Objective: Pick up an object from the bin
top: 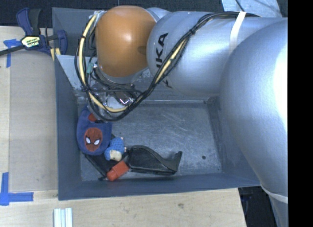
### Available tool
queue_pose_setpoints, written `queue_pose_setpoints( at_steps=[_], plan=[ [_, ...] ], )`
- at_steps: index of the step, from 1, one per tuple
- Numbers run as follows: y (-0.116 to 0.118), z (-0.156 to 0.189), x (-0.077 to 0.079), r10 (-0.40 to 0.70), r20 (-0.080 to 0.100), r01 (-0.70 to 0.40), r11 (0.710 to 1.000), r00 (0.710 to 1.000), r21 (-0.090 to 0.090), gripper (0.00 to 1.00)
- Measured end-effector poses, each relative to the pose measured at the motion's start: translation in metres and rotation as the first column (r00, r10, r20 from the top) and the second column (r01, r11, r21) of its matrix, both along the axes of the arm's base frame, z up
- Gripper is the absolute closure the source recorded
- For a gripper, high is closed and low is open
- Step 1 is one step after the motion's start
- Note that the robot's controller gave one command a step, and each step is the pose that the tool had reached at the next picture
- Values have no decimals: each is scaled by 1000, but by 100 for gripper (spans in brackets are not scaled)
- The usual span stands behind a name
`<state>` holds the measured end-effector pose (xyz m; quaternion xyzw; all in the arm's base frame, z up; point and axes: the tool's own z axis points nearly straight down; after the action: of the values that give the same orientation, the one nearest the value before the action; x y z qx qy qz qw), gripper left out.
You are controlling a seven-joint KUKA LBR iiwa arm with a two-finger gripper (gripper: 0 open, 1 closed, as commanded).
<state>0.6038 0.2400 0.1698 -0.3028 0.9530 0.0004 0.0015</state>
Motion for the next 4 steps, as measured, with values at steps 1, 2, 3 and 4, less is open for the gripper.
queue_pose_setpoints(
  at_steps=[1,2,3,4],
  plan=[
    [4,-23,14,31,2,-31,1000,1000,1,100],
    [6,52,10,224,8,-224,975,975,1,100],
    [5,49,9,222,3,-222,975,975,1,0],
    [4,-75,9,163,-7,-163,987,987,-1,0]
  ],
)
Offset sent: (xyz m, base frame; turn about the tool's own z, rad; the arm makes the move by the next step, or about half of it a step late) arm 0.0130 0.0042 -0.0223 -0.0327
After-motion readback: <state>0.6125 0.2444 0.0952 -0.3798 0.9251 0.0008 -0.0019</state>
